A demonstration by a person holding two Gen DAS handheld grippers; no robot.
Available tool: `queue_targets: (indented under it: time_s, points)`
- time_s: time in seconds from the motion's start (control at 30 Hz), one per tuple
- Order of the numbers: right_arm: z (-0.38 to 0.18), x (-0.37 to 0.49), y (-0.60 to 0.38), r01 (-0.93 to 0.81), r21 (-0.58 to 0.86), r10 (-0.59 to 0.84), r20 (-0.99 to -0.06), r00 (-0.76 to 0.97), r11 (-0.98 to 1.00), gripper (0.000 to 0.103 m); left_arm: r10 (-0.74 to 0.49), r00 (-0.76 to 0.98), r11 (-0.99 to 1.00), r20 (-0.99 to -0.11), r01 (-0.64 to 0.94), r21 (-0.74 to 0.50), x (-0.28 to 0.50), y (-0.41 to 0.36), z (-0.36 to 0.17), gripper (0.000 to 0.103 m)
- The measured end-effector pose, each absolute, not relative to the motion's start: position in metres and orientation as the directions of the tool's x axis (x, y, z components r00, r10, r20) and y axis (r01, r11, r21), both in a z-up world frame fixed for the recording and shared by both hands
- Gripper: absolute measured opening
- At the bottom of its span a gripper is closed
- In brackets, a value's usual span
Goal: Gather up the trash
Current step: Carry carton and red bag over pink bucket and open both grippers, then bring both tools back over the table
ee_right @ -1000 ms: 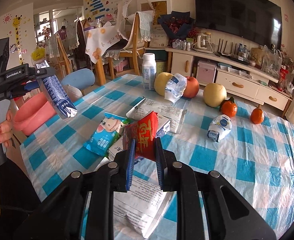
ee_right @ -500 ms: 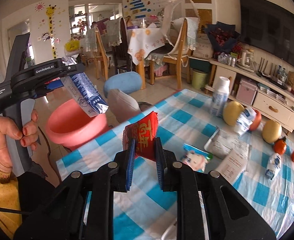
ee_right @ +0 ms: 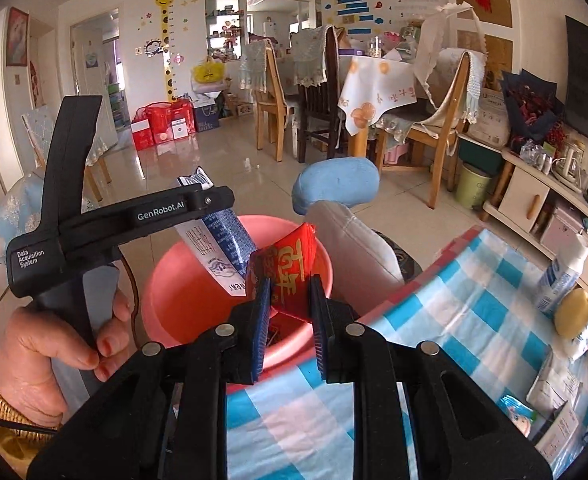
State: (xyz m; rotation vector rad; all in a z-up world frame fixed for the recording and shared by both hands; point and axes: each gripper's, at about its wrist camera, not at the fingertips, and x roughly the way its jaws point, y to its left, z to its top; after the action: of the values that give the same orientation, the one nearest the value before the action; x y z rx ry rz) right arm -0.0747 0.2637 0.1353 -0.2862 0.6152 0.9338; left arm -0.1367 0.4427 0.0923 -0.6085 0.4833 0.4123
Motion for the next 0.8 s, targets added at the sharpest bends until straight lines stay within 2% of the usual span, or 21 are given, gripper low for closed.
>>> queue_targets:
  time_s: [0.03,0.1,0.13,0.2,0.23,0.27,0.4,0.53,0.8]
  points:
    - [0.131,-0.073,0.272,-0.821,0.032,0.659,-0.616,0.433,0.57,0.023,0.227,0.803,0.741,-0.551,-0.51,-0.437,-0.136,0.446,0.089,0.071]
    - [0.119,-0.069,0.286,-0.816,0.022,0.638,-0.636,0.435,0.578,0.033,0.244,0.784,0.724,-0.571,-0.539,-0.431,-0.136,0.452,0.083,0.074]
    - [0.112,-0.068,0.291,-0.812,0.017,0.625,-0.648,0.435,0.583,0.039,0.251,0.776,0.715,-0.579,-0.552,-0.429,-0.136,0.454,0.081,0.08]
    - [0.105,-0.067,0.29,-0.8,0.022,0.617,-0.65,0.444,0.599,0.055,0.277,0.762,0.7,-0.585,-0.577,-0.42,-0.137,0.458,0.079,0.088]
    - [0.103,-0.067,0.286,-0.79,0.027,0.615,-0.644,0.455,0.612,0.069,0.291,0.757,0.697,-0.585,-0.586,-0.412,-0.138,0.458,0.079,0.088]
    - [0.101,-0.068,0.279,-0.78,0.03,0.613,-0.637,0.467,0.626,0.078,0.304,0.752,0.697,-0.585,-0.594,-0.401,-0.138,0.458,0.08,0.088]
    - [0.099,-0.071,0.26,-0.739,0.009,0.576,-0.633,0.517,0.674,0.088,0.342,0.736,0.714,-0.584,-0.608,-0.348,-0.133,0.447,0.085,0.09]
    - [0.097,-0.075,0.24,-0.706,-0.052,0.519,-0.64,0.566,0.706,0.093,0.374,0.717,0.759,-0.588,-0.601,-0.25,-0.121,0.426,0.094,0.096]
    - [0.085,-0.084,0.203,-0.656,-0.132,0.42,-0.671,0.611,0.743,0.095,0.384,0.707,0.824,-0.594,-0.552,-0.126,-0.104,0.383,0.102,0.096]
